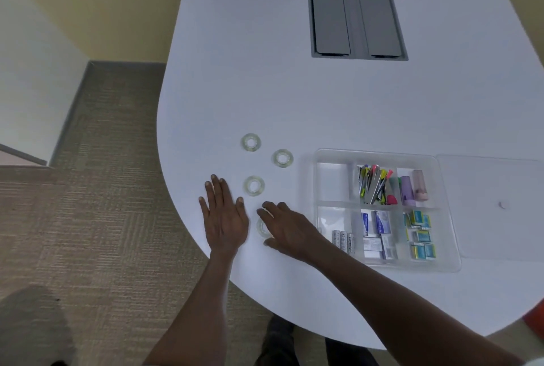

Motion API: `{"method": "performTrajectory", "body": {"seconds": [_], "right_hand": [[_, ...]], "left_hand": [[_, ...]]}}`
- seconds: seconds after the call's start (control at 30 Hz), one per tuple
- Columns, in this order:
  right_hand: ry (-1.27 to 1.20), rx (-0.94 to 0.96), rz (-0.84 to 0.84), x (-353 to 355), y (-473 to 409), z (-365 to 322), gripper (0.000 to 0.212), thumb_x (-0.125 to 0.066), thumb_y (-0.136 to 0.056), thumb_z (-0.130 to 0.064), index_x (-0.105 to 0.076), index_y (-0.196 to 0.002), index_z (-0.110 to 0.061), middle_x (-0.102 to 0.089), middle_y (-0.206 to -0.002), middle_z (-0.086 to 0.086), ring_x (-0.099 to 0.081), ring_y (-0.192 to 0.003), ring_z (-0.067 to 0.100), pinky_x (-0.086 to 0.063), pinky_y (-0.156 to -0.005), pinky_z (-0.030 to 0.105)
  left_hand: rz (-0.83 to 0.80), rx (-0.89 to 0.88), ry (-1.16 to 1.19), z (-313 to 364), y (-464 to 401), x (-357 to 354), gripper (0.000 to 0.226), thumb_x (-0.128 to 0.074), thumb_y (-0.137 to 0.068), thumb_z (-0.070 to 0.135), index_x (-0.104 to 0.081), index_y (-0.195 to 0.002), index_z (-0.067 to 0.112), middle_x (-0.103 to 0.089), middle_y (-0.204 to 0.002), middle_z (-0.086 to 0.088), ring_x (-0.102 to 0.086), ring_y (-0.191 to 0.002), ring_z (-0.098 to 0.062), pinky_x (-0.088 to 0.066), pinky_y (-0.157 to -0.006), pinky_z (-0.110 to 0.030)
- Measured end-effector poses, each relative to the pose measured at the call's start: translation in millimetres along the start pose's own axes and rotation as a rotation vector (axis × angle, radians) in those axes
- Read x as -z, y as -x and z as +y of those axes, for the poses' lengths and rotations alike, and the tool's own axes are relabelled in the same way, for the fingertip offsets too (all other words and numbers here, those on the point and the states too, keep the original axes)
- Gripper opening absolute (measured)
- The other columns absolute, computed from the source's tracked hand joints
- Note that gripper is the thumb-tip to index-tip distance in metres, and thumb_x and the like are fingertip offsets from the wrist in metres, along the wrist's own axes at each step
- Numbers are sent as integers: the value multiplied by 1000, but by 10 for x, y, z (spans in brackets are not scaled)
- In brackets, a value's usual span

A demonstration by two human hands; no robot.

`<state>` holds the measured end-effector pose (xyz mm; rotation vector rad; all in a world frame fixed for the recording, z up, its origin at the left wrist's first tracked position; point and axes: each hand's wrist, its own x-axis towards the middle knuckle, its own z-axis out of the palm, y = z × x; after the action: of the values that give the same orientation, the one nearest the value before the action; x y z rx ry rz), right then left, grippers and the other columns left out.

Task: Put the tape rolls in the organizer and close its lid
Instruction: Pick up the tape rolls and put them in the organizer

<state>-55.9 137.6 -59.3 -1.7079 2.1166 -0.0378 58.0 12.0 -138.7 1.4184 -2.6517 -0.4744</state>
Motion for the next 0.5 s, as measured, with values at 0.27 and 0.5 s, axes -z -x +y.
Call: {"method": "performTrajectory", "body": {"seconds": [0.27,0.5], "right_hand": [[-11,-19,83,-94,-39,-126,37,-63,-88,-14,-51,-123,-8,-52,-122,9,-51,-104,26,-55,-69,39],[-271,-171,417,220,18,-19,56,-67,-88,-29,-49,-135,-5,-54,-129,12,-52,-117,28,-56,-87,41]], "left_hand": [[10,23,37,6,-9,3,63,-32,-107,36,-19,-160,6,-13,-170,-13,-9,-159,-26,-14,-129,-50],[58,23,67,-6,1,-20,63,-30,-106,41,-23,-159,6,-19,-169,-13,-13,-159,-26,-17,-129,-50]]}}
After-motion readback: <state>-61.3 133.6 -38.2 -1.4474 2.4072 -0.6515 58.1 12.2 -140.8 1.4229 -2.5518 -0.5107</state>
